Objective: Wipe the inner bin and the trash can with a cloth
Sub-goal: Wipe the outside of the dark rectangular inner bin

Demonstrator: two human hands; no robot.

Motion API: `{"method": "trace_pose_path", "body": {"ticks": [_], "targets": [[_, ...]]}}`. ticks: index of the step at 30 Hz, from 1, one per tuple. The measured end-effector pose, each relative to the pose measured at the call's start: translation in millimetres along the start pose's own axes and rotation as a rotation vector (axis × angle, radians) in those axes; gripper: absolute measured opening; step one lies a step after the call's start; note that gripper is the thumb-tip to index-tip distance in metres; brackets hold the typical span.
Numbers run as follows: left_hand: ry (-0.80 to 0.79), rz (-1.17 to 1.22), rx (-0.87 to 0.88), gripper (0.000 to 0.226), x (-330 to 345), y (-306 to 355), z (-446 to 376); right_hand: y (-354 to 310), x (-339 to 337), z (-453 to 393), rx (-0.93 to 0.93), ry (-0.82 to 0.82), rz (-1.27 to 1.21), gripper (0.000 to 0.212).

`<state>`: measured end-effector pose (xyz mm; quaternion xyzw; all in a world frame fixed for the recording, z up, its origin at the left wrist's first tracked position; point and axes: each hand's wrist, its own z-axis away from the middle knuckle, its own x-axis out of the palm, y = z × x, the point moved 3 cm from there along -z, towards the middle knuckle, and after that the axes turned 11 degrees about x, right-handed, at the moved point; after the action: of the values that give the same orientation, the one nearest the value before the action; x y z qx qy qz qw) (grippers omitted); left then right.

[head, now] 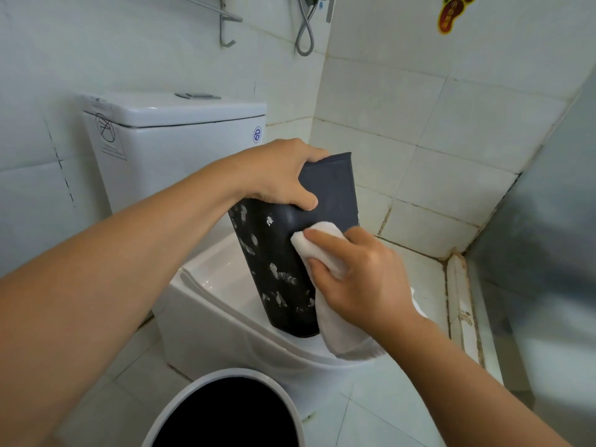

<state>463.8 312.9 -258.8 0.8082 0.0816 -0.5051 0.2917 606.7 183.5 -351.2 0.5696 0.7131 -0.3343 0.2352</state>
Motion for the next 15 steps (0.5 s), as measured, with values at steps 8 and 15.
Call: {"method": "trace_pose_path", "body": {"ticks": [8, 15], "targets": [[-0.003, 0.018, -0.007, 0.056, -0.8, -3.3, 0.8, 4.7, 5.5, 10.5, -0.043, -0.042, 0.023, 0.035], [-0.002, 0.006, -0.025, 0.064, 0.4, -2.0, -1.1, 16.1, 3.9, 17.3, -0.014, -0.114, 0.025, 0.034]]}}
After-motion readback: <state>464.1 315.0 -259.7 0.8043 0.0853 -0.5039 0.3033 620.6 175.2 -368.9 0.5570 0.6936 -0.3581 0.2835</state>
